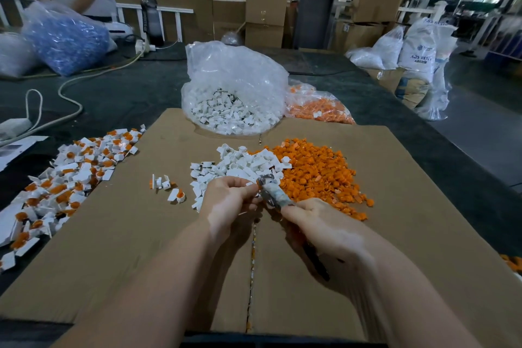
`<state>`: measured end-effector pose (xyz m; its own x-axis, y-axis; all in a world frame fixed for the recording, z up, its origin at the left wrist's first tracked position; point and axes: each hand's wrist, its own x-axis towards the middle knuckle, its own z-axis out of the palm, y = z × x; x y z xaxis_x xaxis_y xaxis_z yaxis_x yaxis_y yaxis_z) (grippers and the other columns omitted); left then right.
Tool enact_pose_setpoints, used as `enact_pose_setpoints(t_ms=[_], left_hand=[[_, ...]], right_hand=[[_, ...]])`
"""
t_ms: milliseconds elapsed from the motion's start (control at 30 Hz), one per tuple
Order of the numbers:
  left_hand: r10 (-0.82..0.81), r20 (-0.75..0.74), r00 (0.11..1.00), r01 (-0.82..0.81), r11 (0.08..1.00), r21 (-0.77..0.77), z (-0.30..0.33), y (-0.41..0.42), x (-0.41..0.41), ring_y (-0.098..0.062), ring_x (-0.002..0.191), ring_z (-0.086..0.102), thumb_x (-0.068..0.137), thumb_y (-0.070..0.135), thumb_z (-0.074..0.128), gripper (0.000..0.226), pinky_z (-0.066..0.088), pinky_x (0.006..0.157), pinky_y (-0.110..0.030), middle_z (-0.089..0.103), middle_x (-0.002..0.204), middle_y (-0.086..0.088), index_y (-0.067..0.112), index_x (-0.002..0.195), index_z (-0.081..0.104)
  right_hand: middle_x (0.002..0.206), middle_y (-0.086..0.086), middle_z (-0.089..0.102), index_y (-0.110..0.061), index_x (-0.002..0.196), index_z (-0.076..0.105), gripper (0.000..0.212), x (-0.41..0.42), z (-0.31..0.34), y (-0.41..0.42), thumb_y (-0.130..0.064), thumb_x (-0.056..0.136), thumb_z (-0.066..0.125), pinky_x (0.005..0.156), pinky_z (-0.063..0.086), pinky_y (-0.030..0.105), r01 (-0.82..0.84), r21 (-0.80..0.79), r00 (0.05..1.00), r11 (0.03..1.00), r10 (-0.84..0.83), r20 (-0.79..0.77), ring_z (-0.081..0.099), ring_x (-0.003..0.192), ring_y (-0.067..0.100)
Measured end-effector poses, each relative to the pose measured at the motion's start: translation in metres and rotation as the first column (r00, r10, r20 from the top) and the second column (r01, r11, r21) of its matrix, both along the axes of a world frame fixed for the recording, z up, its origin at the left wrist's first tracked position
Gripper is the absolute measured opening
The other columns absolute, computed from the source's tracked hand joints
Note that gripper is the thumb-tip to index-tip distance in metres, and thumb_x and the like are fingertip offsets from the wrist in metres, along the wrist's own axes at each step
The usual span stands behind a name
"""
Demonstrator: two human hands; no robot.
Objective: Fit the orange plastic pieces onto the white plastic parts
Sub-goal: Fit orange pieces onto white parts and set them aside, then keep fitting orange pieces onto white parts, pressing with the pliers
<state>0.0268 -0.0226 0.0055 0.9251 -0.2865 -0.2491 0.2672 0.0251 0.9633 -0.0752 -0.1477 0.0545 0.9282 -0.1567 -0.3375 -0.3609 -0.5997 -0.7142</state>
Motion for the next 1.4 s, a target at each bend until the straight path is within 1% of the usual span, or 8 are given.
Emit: enact_pose_setpoints(t_ms=[167, 333, 567, 833, 967, 1133, 1267, 1400], left_hand=[[0.021, -0.016, 1.000, -0.021, 1.000, -0.013, 0.001, 0.000, -0.004, -0.013, 0.048, 0.053, 0.087, -0.002, 0.058, 0.006, 0.050, 0.061, -0.029, 0.059, 0.059, -0.010, 0.000, 0.081, 0.059], [0.039, -0.052, 0.998, -0.042, 0.997, -0.066, 0.003, 0.000, -0.007, -0.013, 0.048, 0.053, 0.087, -0.003, 0.057, 0.008, 0.049, 0.048, -0.019, 0.057, 0.061, -0.011, -0.001, 0.080, 0.058], [0.037, -0.075, 0.996, -0.044, 0.994, -0.102, 0.004, -0.001, -0.009, -0.013, 0.048, 0.050, 0.088, -0.004, 0.055, 0.011, 0.047, 0.047, -0.017, 0.054, 0.061, -0.012, -0.001, 0.078, 0.055], [0.044, -0.089, 0.995, -0.055, 0.991, -0.121, 0.000, -0.001, -0.012, -0.011, 0.044, 0.050, 0.088, -0.005, 0.054, 0.006, 0.047, 0.042, -0.017, 0.053, 0.059, -0.011, -0.002, 0.083, 0.055], [0.033, -0.066, 0.997, -0.042, 0.989, -0.143, -0.002, -0.002, -0.015, -0.011, 0.038, 0.046, 0.088, -0.005, 0.053, 0.015, 0.043, 0.038, -0.017, 0.051, 0.045, -0.005, 0.000, 0.074, 0.053], [0.063, -0.007, 0.998, -0.064, 0.989, -0.130, -0.002, 0.000, -0.012, -0.009, 0.040, 0.052, 0.086, -0.004, 0.057, 0.010, 0.047, 0.043, -0.018, 0.057, 0.047, -0.003, 0.000, 0.078, 0.055], [0.054, 0.228, 0.972, -0.072, 0.995, 0.074, -0.014, 0.004, -0.015, -0.013, 0.048, 0.051, 0.085, -0.001, 0.061, 0.009, 0.046, 0.057, -0.027, 0.054, 0.051, -0.002, 0.004, 0.078, 0.057], [0.000, 0.389, 0.921, -0.100, 0.966, 0.237, -0.020, 0.004, -0.016, -0.014, 0.065, 0.058, 0.087, 0.009, 0.062, 0.014, 0.047, 0.070, -0.023, 0.063, 0.071, -0.002, 0.008, 0.100, 0.067]], right_hand=[[0.071, 0.005, 0.040, -0.015, 0.073, 0.044, 0.031, 0.000, 0.000, 0.003, -0.035, 0.096, 0.038, 0.058, 0.028, 0.031, -0.043, -0.096, 0.999, 0.995, 0.044, 0.011, 0.038, 0.062, 0.016], [0.066, 0.000, 0.038, -0.015, 0.074, 0.044, 0.032, -0.002, 0.002, 0.004, -0.036, 0.097, 0.037, 0.054, 0.026, 0.029, -0.058, -0.110, 0.998, 0.992, 0.059, 0.006, 0.037, 0.059, 0.013], [0.078, -0.005, 0.044, -0.026, 0.074, 0.036, 0.034, -0.002, -0.005, 0.010, -0.052, 0.095, 0.033, 0.057, 0.030, 0.027, -0.063, -0.250, 0.998, 0.966, 0.066, 0.000, 0.042, 0.070, 0.011], [0.076, -0.006, 0.042, -0.028, 0.073, 0.032, 0.031, 0.000, -0.014, 0.012, -0.050, 0.094, 0.040, 0.058, 0.031, 0.028, -0.013, -0.256, 0.999, 0.967, 0.023, 0.034, 0.041, 0.070, 0.013], [0.074, -0.007, 0.043, -0.026, 0.073, 0.033, 0.032, -0.002, -0.020, 0.012, -0.050, 0.093, 0.042, 0.053, 0.029, 0.024, 0.015, -0.266, 0.996, 0.964, 0.009, 0.091, 0.038, 0.063, 0.007], [0.078, -0.012, 0.044, -0.026, 0.079, 0.043, 0.037, -0.008, -0.024, 0.004, -0.063, 0.083, 0.046, 0.057, 0.032, 0.025, 0.145, -0.274, 0.970, 0.951, -0.082, 0.228, 0.042, 0.071, 0.007], [0.091, -0.003, 0.050, -0.018, 0.094, 0.050, 0.049, -0.003, -0.029, -0.013, -0.064, 0.079, 0.051, 0.071, 0.037, 0.031, 0.370, -0.431, 0.902, 0.823, -0.206, 0.381, 0.048, 0.092, 0.019], [0.105, 0.004, 0.053, -0.015, 0.103, 0.050, 0.056, 0.003, -0.038, -0.033, -0.067, 0.080, 0.048, 0.083, 0.039, 0.032, 0.402, -0.684, 0.910, 0.609, -0.183, 0.371, 0.048, 0.104, 0.022]])
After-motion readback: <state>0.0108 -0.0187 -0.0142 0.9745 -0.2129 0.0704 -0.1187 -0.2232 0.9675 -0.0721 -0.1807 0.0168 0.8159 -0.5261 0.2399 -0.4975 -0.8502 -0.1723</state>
